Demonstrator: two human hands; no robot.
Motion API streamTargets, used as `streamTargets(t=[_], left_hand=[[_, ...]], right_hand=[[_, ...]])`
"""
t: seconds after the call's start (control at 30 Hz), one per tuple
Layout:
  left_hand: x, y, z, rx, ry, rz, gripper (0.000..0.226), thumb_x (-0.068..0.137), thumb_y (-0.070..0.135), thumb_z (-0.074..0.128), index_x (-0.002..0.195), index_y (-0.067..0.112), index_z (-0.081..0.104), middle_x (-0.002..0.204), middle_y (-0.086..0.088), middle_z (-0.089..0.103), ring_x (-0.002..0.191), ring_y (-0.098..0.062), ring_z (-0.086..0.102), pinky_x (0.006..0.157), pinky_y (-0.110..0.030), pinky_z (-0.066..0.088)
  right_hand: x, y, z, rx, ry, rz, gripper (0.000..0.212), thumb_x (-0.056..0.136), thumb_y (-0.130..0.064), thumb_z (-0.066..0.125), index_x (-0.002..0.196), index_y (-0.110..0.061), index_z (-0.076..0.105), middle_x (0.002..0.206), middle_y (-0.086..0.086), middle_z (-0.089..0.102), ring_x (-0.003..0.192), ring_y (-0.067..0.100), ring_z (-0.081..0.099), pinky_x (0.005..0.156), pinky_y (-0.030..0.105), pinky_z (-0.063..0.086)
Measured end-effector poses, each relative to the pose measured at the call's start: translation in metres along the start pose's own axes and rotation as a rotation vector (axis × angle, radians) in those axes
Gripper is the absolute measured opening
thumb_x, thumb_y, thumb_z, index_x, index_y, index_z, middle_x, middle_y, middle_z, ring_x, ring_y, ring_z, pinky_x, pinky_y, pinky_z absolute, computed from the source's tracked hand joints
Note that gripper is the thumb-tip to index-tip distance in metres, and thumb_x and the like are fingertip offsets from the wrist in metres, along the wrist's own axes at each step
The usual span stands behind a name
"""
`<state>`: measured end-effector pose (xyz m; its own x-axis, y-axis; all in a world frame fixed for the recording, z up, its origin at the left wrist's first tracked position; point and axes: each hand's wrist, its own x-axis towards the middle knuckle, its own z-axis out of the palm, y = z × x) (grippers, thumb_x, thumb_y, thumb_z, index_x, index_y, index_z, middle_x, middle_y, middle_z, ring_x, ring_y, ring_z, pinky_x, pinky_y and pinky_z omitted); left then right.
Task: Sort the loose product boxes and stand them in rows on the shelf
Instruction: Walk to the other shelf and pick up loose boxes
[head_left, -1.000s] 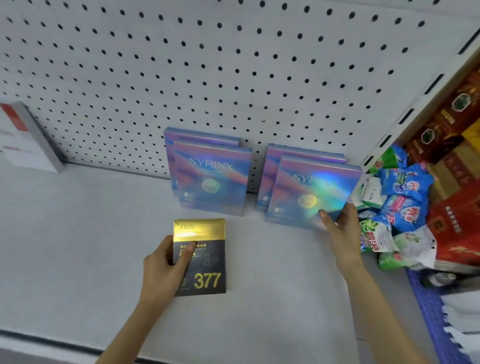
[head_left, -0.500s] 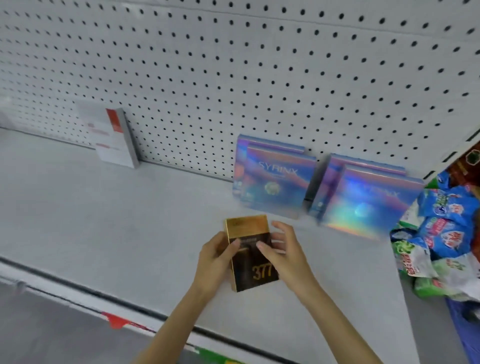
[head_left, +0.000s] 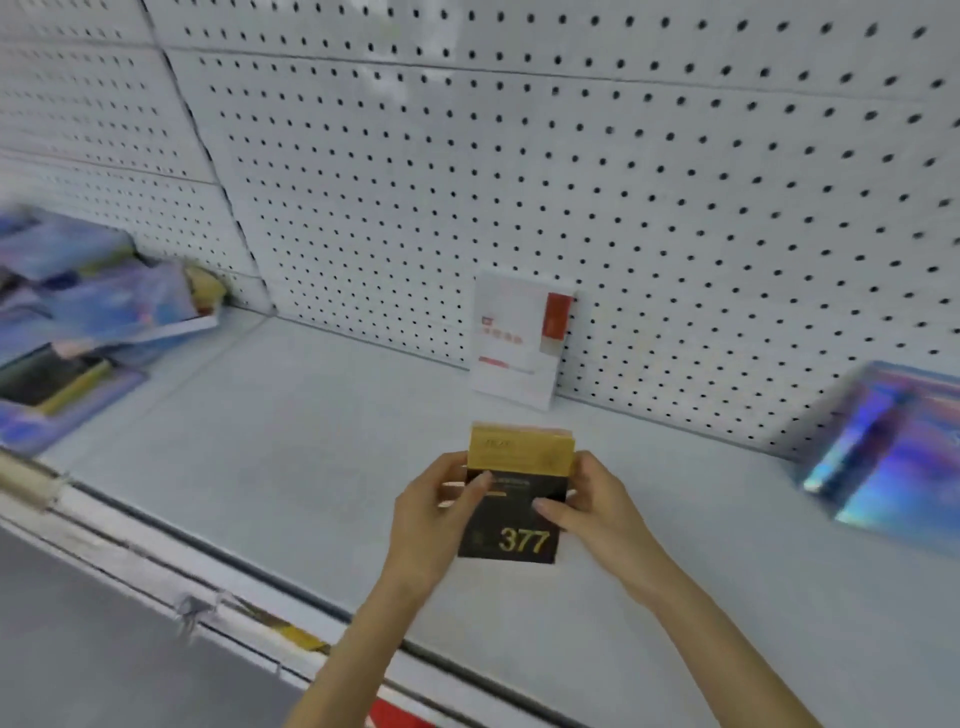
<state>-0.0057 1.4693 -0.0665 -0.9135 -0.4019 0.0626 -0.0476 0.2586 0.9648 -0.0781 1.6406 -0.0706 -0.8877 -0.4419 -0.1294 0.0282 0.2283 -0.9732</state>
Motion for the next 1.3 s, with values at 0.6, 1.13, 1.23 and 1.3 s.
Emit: streamTargets(t=[0.6,1.13,1.23,1.3], left_hand=[[0.122,-0.136,-0.207,1.035,-0.112,0.057,0.08,0.088,0.072,0.007,0.143,0.026,0.042,0.152,-0.006,0.037,0.142,-0.023,0.028,0.117,-0.043,0.012],[0.123,-0.135,-0.207,1.035,-0.098,0.069,0.076,0.088,0.072,0.012,0.144,0.028,0.039,0.153,-0.005,0.034,0.144,-0.022,0.025,0.118,-0.043,0.009],[0.123,-0.137,-0.206,1.03,-0.08,0.073,0.076,0.087,0.072,0.012,0.144,0.029,0.04,0.153,-0.004,0.034,0.144,-0.021,0.025,0.118,-0.043,0.011],[0.123,-0.137,-0.206,1.018,-0.061,0.08,0.077,0.087,0.072,0.012,0.143,0.029,0.042,0.152,-0.004,0.035,0.143,-0.021,0.026,0.118,-0.043,0.012]], right_hand=[[0.225,-0.029,0.178,0.076,0.523,-0.093,0.047,0.097,-0.016,0.055,0.142,-0.017,0.043,0.124,0.001,0.059,0.106,0.01,0.058,0.08,0.012,0.051],[0.242,-0.016,0.17,-0.081,0.622,-0.035,0.027,0.097,-0.028,0.055,0.108,-0.004,0.056,0.091,-0.006,0.061,0.082,0.006,0.056,0.07,0.01,0.043],[0.242,-0.015,0.17,-0.071,0.613,-0.006,0.027,0.096,-0.028,0.057,0.105,-0.002,0.057,0.087,-0.006,0.06,0.079,0.004,0.056,0.063,0.002,0.038],[0.239,-0.015,0.17,-0.078,0.602,0.019,0.025,0.094,-0.025,0.059,0.106,-0.003,0.058,0.091,-0.003,0.061,0.087,0.013,0.06,0.064,0.0,0.037]])
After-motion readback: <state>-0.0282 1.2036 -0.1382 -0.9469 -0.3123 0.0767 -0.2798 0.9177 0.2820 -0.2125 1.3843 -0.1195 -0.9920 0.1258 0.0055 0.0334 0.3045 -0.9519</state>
